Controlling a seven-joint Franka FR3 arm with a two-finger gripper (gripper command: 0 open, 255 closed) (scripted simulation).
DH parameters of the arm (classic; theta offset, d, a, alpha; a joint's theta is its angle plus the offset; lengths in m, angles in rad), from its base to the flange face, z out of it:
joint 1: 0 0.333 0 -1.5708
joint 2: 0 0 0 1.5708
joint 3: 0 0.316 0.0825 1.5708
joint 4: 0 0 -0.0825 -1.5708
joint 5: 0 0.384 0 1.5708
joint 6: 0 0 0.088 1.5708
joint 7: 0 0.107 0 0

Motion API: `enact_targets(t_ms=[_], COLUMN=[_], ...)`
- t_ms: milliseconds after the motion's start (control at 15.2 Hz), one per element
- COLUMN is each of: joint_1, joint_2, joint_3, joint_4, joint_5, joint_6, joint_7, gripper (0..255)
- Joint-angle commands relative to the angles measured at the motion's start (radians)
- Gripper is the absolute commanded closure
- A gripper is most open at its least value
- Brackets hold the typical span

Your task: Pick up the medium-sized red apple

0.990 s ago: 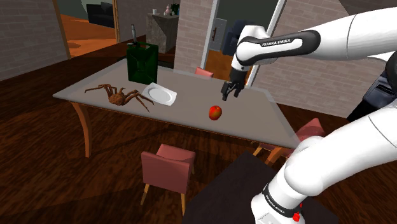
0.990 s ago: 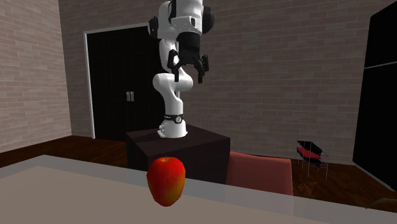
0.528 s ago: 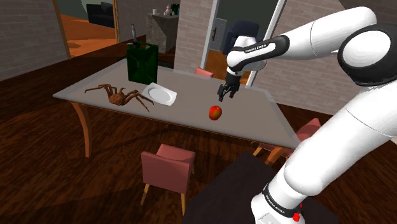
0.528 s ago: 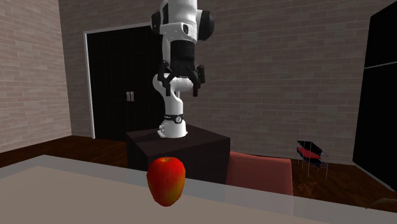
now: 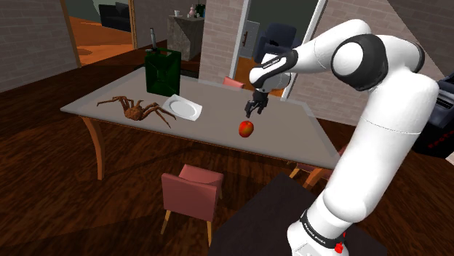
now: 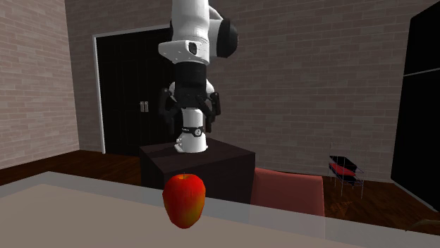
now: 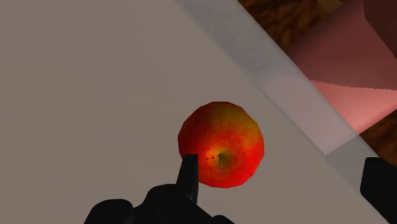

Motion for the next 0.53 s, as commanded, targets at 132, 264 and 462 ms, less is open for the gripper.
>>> enact_targets(t_ms=[132,264,462], joint_1=[-0.047,-0.052,-0.057], joint_2=[0.157,0.169,0.193], joint_3=[0.008,0.012,0.019], joint_4=[0.131,0.131,0.121], joint_5=[0.079,0.085,0.098], joint_6=[0.027,0.039,0.072], joint_7=[-0.076,-0.08,-0.088], gripper=[0,0,0])
